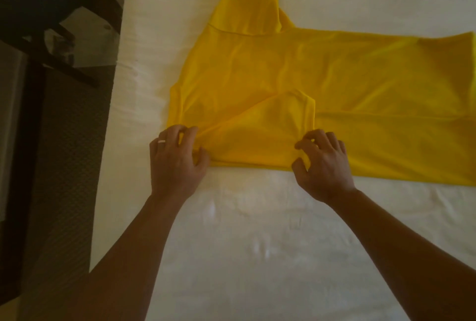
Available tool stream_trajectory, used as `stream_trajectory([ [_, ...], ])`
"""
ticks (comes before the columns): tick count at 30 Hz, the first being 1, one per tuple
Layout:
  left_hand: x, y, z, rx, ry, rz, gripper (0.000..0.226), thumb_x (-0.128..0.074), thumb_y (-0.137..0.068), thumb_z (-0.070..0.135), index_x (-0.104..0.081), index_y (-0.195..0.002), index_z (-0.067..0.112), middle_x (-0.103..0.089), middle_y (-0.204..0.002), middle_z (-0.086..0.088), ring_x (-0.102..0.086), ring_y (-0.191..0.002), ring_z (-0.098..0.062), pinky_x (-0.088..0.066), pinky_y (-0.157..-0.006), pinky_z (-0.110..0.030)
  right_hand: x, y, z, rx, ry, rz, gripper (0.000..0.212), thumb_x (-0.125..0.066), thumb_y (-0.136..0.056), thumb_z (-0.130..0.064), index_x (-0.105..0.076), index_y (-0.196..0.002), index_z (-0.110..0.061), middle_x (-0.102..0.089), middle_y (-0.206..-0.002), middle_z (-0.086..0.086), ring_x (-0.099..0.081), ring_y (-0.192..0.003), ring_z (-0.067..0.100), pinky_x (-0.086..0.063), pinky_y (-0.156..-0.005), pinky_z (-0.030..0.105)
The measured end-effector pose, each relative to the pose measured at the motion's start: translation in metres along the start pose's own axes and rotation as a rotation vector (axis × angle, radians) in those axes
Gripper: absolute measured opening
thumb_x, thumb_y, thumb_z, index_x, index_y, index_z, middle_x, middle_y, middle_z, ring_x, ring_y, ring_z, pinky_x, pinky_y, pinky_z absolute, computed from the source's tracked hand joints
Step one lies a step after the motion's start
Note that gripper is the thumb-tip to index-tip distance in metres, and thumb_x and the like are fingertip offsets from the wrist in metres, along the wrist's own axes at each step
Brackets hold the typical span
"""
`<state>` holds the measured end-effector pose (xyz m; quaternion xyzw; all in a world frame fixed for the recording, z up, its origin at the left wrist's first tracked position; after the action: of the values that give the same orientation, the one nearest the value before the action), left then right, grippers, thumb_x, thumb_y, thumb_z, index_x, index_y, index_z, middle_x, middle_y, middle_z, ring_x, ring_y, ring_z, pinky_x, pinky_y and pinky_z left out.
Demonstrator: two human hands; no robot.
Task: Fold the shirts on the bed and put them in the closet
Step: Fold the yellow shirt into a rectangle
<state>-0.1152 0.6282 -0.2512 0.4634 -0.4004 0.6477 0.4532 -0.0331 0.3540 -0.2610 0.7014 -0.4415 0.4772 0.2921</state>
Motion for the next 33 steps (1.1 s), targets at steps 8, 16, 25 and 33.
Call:
stream_trajectory([
  [8, -0.065, 0.001, 0.044, -0.173, -0.208, -0.243, 0.074, -0.029, -0.103, 0.060, -0.029, -0.160, 0.013, -0.026, -0.166, -0.017, -0.027, -0.151, -0.036, -0.030, -0.115, -0.057, -0.060, -0.046, -0.016, -0.078, 0.177, -0.320, 0.074, -0.023, -0.100, -0.066, -0.004, -0.162, -0.029, 0.008, -0.169, 0.008, 0.002, -0.155, 0.034, -0.013, -0.120, 0.057],
  [16, -0.054, 0.011, 0.060, -0.173, -0.182, -0.167, 0.077, -0.043, -0.094, 0.053, -0.033, -0.158, 0.011, -0.026, -0.165, -0.020, -0.024, -0.152, -0.039, -0.019, -0.119, -0.058, -0.036, -0.025, 0.013, 0.017, 0.025, -0.289, 0.079, -0.038, -0.091, -0.059, -0.011, -0.160, -0.032, 0.003, -0.170, 0.005, -0.001, -0.155, 0.028, -0.016, -0.117, 0.056],
  [25, -0.059, 0.011, 0.093, -0.321, -0.366, -0.263, 0.085, -0.077, -0.075, 0.031, -0.044, -0.153, 0.026, -0.034, -0.162, -0.017, -0.034, -0.143, -0.048, -0.030, -0.105, -0.065, 0.042, 0.082, 0.173, -0.217, 0.274, -0.262, 0.077, -0.053, -0.074, -0.035, -0.041, -0.147, -0.016, -0.028, -0.161, 0.017, -0.033, -0.138, 0.043, -0.037, -0.099, 0.060],
  [33, -0.079, 0.014, 0.098, -0.282, -0.382, -0.312, 0.069, -0.061, -0.095, 0.009, -0.034, -0.158, 0.016, -0.030, -0.159, -0.029, -0.034, -0.138, -0.059, -0.044, -0.097, -0.069, 0.050, 0.074, 0.239, -0.197, 0.384, -0.289, 0.057, -0.034, -0.091, -0.019, -0.049, -0.143, -0.003, -0.042, -0.148, 0.032, -0.047, -0.128, 0.054, -0.050, -0.087, 0.063],
])
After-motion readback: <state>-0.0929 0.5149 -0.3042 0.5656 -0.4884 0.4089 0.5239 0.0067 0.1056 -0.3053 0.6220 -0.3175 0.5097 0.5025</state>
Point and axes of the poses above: each hand's wrist, its own y-axis away from the middle knuckle, its own x-axis out of the back of the hand, z = x × y, the point moved 8 cm from there along -y, towards the middle knuckle
